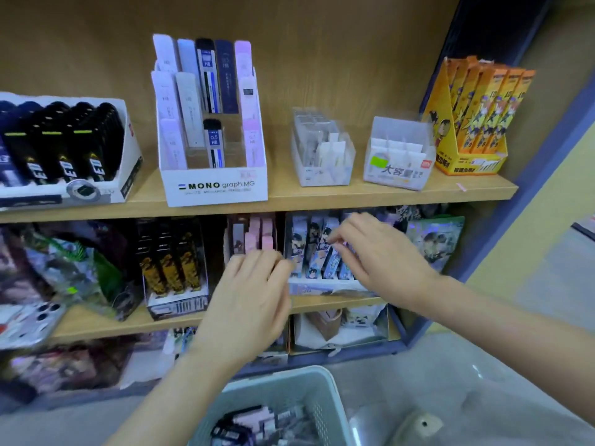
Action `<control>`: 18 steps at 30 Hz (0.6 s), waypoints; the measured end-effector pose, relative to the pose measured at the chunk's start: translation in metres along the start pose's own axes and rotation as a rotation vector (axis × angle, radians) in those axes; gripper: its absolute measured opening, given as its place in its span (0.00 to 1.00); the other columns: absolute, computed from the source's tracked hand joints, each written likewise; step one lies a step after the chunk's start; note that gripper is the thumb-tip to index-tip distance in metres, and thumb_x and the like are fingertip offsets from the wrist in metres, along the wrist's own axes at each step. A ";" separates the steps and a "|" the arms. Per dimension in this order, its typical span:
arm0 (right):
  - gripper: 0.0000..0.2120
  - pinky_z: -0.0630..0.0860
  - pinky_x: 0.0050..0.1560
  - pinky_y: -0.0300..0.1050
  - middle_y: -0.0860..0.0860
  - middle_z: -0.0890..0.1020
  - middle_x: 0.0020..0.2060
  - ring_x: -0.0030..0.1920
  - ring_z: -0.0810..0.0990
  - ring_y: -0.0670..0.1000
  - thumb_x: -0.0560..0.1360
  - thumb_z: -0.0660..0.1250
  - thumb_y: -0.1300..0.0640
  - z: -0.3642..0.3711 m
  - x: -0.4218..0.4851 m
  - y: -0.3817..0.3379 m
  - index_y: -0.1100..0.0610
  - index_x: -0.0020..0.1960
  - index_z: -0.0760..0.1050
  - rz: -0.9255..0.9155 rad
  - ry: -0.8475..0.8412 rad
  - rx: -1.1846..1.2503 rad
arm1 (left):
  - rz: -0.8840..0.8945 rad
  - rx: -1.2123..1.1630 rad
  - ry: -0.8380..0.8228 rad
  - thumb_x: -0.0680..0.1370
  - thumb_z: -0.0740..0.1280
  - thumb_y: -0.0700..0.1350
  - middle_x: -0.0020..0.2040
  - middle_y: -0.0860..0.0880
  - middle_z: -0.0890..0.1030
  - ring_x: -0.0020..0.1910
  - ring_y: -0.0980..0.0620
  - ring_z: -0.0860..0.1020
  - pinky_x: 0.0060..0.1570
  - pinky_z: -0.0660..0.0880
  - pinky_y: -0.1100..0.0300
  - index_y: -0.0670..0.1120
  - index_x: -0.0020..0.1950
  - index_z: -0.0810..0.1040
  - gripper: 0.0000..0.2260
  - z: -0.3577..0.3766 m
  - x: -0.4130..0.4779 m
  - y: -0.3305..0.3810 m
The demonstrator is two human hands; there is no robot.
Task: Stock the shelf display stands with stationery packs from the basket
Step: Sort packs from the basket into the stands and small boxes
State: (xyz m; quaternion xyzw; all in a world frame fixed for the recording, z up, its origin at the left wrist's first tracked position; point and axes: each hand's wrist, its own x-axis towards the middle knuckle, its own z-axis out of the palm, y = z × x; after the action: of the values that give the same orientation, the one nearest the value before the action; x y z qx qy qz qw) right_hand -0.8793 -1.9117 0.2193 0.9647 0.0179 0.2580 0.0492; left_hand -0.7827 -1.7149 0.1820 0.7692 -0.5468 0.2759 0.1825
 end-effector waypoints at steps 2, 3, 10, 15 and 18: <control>0.12 0.65 0.44 0.42 0.48 0.76 0.41 0.42 0.72 0.49 0.77 0.54 0.53 0.028 -0.026 -0.010 0.55 0.46 0.75 -0.016 -0.094 0.026 | -0.068 -0.050 -0.070 0.73 0.57 0.44 0.45 0.48 0.76 0.43 0.48 0.70 0.44 0.62 0.56 0.44 0.49 0.75 0.10 0.017 -0.035 -0.004; 0.11 0.65 0.44 0.42 0.48 0.76 0.40 0.42 0.72 0.48 0.77 0.55 0.53 0.045 -0.040 -0.016 0.54 0.46 0.75 -0.008 -0.139 0.050 | -0.107 -0.066 -0.111 0.73 0.57 0.45 0.44 0.49 0.75 0.43 0.48 0.70 0.43 0.61 0.56 0.45 0.49 0.74 0.09 0.027 -0.053 -0.006; 0.11 0.71 0.50 0.45 0.52 0.74 0.53 0.52 0.76 0.54 0.80 0.55 0.57 0.165 -0.132 -0.069 0.57 0.59 0.72 0.136 -0.639 0.365 | -0.310 -0.003 -0.379 0.70 0.60 0.47 0.41 0.50 0.75 0.38 0.48 0.75 0.42 0.66 0.57 0.47 0.44 0.76 0.08 0.109 -0.171 -0.037; 0.19 0.62 0.63 0.39 0.54 0.67 0.68 0.68 0.67 0.54 0.81 0.56 0.57 0.233 -0.179 -0.111 0.58 0.71 0.62 0.335 -0.939 0.564 | -0.471 -0.030 -0.541 0.74 0.62 0.48 0.48 0.43 0.80 0.45 0.43 0.80 0.40 0.78 0.52 0.41 0.59 0.76 0.17 0.149 -0.228 -0.053; 0.24 0.58 0.69 0.41 0.55 0.64 0.71 0.70 0.64 0.53 0.80 0.60 0.56 0.263 -0.194 -0.125 0.58 0.74 0.58 0.454 -1.026 0.609 | -0.563 -0.119 -0.592 0.75 0.66 0.44 0.56 0.39 0.78 0.51 0.39 0.79 0.47 0.78 0.47 0.38 0.65 0.72 0.19 0.167 -0.247 -0.053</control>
State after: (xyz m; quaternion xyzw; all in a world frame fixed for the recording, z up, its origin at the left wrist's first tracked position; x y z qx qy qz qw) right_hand -0.9167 -1.8216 -0.1168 0.9161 -0.1403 -0.2494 -0.2810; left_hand -0.7570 -1.6112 -0.1017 0.9230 -0.3588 -0.0503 0.1298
